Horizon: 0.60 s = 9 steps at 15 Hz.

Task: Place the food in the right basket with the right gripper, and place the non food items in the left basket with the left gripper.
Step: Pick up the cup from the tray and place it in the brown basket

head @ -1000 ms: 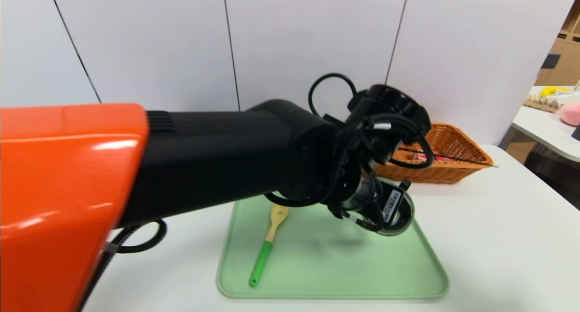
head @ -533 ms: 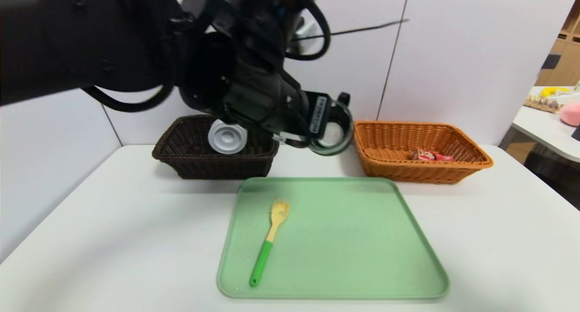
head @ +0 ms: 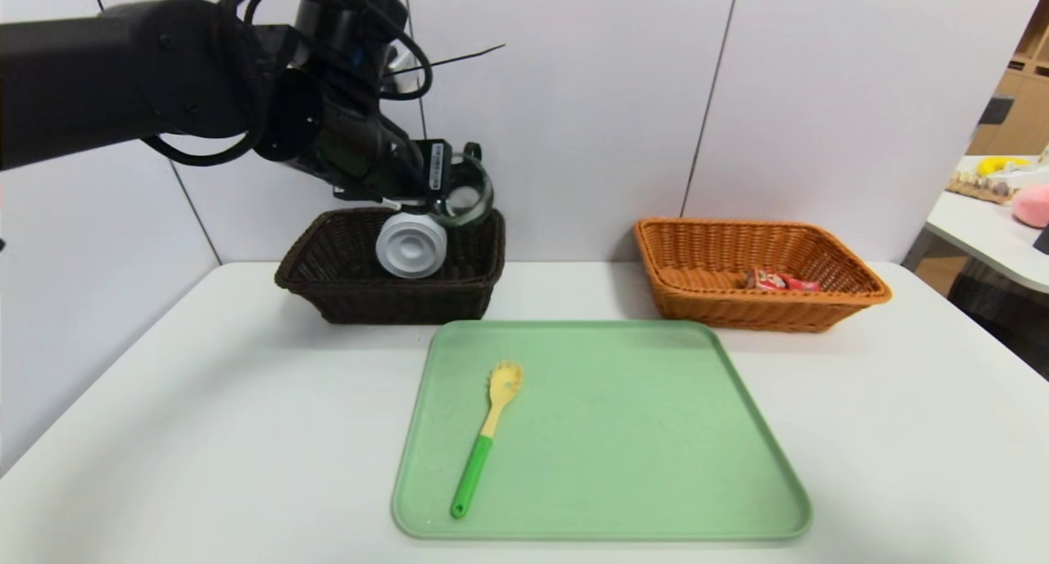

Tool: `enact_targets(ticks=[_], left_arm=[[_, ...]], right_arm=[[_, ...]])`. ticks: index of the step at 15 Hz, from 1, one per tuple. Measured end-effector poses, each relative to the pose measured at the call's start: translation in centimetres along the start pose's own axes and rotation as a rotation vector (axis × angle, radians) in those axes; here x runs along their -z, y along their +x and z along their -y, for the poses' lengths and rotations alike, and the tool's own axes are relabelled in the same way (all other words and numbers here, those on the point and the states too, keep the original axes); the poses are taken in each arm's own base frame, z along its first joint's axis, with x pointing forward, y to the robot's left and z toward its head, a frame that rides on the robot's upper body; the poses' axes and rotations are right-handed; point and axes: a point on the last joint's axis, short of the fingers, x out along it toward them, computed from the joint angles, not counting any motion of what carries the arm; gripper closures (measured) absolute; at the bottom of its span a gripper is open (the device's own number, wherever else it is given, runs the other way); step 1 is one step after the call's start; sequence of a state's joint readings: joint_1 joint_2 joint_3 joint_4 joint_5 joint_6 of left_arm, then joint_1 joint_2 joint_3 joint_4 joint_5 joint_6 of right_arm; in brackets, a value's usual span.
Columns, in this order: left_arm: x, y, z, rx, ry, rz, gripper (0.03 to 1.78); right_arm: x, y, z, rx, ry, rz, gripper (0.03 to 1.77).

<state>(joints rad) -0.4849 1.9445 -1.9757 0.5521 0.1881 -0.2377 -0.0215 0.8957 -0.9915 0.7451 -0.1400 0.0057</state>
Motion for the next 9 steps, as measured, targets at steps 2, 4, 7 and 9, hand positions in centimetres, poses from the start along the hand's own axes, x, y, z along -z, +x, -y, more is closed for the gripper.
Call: enact_targets(ticks=[2,4,7,9], left_arm=[[0.1,2.5,-2.2,-0.064,-0.039,-0.015,1.71],[0.6,4.6,-3.5,-0.099,-0.074,-0.037,1.71],[1.4,6.7,-4.6,-0.130,-0.102,-0.073,1.71],[1.8,7.4,-4.6,-0.132,-0.104,-0.088,1.71]], right_arm=[[-0.3,0.0,0.0,-0.001,0.021,0.039,0.10],[-0.6,0.4,-0.1,-0.004,0.037,0.092,0.10],[-0.8,1.1,-0.2,-0.007,0.044,0.139,0.10],[-0.7,1.3,-0.2,-0.008,0.043,0.130,0.10]])
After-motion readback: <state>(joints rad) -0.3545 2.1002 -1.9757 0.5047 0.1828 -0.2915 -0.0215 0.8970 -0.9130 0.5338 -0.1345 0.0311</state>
